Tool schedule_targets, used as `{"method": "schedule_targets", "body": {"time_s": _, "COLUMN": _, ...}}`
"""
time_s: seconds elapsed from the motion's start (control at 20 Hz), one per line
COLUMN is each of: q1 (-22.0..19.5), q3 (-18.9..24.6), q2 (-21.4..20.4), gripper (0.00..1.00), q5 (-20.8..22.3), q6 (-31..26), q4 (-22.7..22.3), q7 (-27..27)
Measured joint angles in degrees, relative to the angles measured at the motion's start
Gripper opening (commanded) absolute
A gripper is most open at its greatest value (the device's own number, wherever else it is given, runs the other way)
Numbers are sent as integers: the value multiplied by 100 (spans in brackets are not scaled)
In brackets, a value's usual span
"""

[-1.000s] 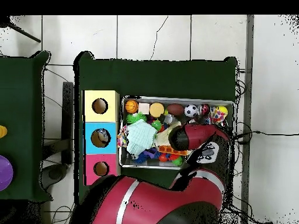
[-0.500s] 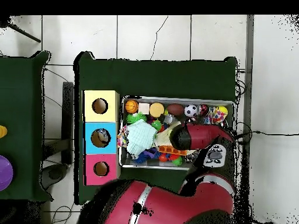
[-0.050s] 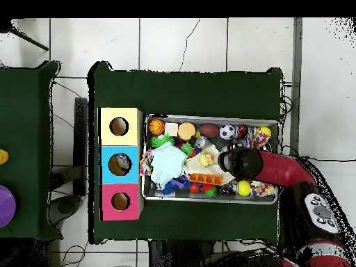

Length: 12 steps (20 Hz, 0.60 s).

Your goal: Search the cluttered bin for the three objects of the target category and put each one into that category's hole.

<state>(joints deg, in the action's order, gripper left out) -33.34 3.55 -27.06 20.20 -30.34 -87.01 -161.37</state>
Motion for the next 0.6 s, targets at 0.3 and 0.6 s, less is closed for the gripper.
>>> {"method": "schedule_targets", "body": {"time_s": 0.3, "q1": -158, "q3": 386, "q2": -306, "gripper": 100, "q5": 67, "q6": -338, "q4": -182, "q7": 359}}
{"method": "schedule_targets", "body": {"time_s": 0.6, "q1": 82, "q3": 491, "q2": -544, "gripper": 100, "q5": 192, "q6": -338, "q4": -227, "q7": 404}}
